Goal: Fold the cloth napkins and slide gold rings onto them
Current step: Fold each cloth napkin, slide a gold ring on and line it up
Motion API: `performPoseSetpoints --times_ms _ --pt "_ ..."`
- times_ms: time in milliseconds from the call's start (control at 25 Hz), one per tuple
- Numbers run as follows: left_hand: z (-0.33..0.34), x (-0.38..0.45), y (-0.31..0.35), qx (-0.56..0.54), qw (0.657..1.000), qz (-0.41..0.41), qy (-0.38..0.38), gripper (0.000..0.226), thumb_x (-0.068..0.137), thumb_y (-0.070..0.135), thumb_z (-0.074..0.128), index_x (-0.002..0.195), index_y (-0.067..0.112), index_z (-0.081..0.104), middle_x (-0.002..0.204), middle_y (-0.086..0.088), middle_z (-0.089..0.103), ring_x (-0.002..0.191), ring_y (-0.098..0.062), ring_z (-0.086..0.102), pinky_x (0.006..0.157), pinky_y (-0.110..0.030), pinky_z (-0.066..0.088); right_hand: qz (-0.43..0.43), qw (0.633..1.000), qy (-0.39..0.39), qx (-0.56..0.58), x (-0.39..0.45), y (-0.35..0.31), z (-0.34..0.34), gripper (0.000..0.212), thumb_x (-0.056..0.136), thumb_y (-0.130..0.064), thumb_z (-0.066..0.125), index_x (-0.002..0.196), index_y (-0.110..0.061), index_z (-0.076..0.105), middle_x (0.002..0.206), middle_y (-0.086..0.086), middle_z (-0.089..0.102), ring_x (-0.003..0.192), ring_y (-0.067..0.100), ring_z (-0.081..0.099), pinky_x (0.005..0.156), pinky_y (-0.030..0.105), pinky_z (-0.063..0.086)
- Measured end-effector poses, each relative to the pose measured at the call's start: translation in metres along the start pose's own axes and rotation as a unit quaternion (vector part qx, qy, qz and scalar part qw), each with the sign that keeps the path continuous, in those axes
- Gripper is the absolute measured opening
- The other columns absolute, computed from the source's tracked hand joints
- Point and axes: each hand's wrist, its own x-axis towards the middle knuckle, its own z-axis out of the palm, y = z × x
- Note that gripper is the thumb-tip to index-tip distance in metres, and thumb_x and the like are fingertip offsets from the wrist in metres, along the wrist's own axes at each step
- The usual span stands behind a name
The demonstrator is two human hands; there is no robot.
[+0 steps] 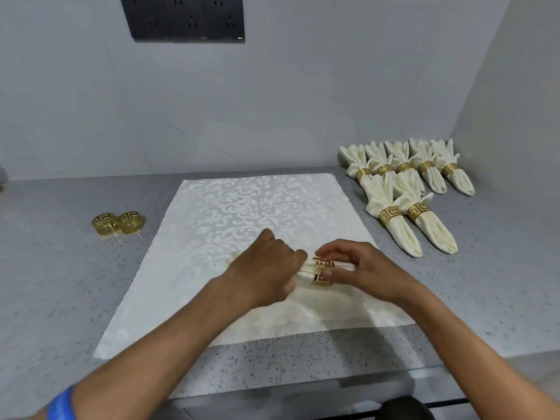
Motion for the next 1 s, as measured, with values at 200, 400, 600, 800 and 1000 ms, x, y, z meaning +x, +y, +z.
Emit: performPoseSetpoints --times_ms 200,400,600,800,1000 --pt "-0.004 -0.005 -0.006 -0.082 0.991 0.001 -0.105 0.009 0.087 0.022 0.042 0.085 0.024 0.051 0.064 0.006 0.048 0.056 -0.013 0.034 0.081 -0.037 0.045 -0.021 0.987 -0.049 -0.155 0.000 0.007 0.015 0.046 0.080 -0.046 0.077 0.121 -0.031 0.062 0.115 -0.019 0.066 0.107 -0.002 0.059 0.093 0.023 0.047" --pt "0.003 -0.012 -0.005 -0.035 0.996 0.007 -0.088 0.025 0.087 0.043 0.056 0.104 0.025 0.054 0.090 0.006 0.059 0.085 -0.016 0.048 0.082 -0.030 0.036 -0.096 0.956 0.043 -0.275 -0.019 0.019 0.025 0.052 0.077 -0.043 0.080 0.124 -0.028 0.064 0.111 -0.013 0.068 0.092 0.001 0.057 0.080 0.022 0.045" --pt "0.001 -0.020 -0.012 -0.092 0.992 -0.011 -0.089 0.016 0.090 0.029 0.060 0.081 0.022 0.049 0.065 0.009 0.045 0.062 -0.006 0.038 0.057 -0.028 0.028 -0.051 0.977 0.016 -0.206 -0.024 0.021 0.018 0.048 0.078 -0.036 0.081 0.124 -0.029 0.066 0.113 -0.021 0.067 0.099 -0.005 0.060 0.085 0.013 0.045" --pt "-0.007 -0.021 -0.005 -0.083 0.993 -0.033 -0.080 0.017 0.088 0.041 0.057 0.098 0.027 0.056 0.079 0.009 0.058 0.075 -0.015 0.049 0.070 -0.028 0.028 -0.017 0.993 -0.002 -0.113 -0.024 0.018 0.011 0.032 0.080 -0.019 0.081 0.111 -0.025 0.073 0.104 -0.016 0.072 0.099 -0.002 0.065 0.090 0.020 0.050" --pt "0.002 0.008 0.038 -0.103 0.992 -0.058 -0.042 0.056 0.079 0.066 0.062 0.115 0.024 0.052 0.098 0.006 0.066 0.081 -0.016 0.054 0.094 -0.038 0.037 -0.030 0.991 0.007 -0.129 -0.024 0.019 0.016 0.032 0.076 -0.023 0.084 0.105 -0.024 0.072 0.098 -0.014 0.072 0.091 0.004 0.066 0.083 0.030 0.053"
